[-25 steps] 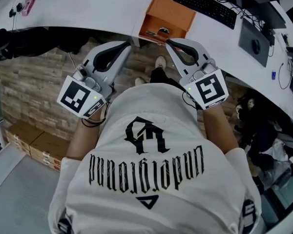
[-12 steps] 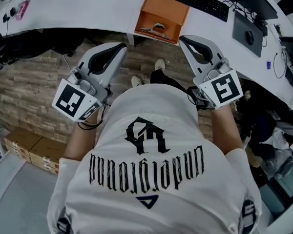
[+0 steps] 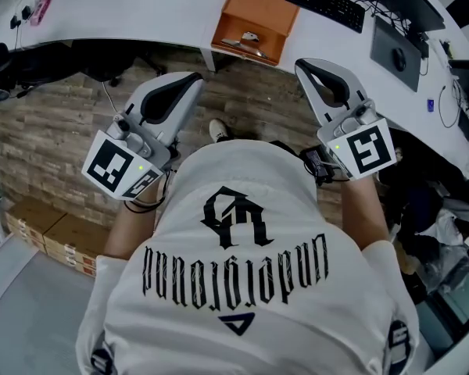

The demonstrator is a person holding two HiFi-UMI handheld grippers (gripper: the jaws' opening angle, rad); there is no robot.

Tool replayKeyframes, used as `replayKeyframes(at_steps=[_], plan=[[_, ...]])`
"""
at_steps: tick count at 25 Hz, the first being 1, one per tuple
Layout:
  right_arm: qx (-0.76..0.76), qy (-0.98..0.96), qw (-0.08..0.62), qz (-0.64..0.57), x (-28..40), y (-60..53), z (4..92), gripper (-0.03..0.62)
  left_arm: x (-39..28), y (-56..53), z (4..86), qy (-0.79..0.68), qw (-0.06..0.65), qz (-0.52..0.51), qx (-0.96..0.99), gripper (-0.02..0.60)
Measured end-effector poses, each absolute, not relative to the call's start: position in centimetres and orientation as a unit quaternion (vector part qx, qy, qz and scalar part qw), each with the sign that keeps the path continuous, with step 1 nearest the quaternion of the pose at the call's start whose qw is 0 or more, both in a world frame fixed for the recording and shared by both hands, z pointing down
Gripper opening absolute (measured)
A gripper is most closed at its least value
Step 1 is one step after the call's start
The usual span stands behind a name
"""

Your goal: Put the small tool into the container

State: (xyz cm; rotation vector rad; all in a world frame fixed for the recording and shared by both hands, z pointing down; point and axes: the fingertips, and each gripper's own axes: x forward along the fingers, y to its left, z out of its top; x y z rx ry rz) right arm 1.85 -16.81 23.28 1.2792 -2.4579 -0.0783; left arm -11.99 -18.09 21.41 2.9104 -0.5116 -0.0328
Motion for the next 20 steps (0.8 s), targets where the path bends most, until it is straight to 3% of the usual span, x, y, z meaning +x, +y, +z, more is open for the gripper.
replayKeyframes(at_steps=[20], plan=[[0.416, -0.896, 0.156, -0.024, 11.1, -1.6, 25.0, 0.015, -0.1, -3.3, 22.1, -0.192, 0.097, 0.003, 0.977, 0.014]])
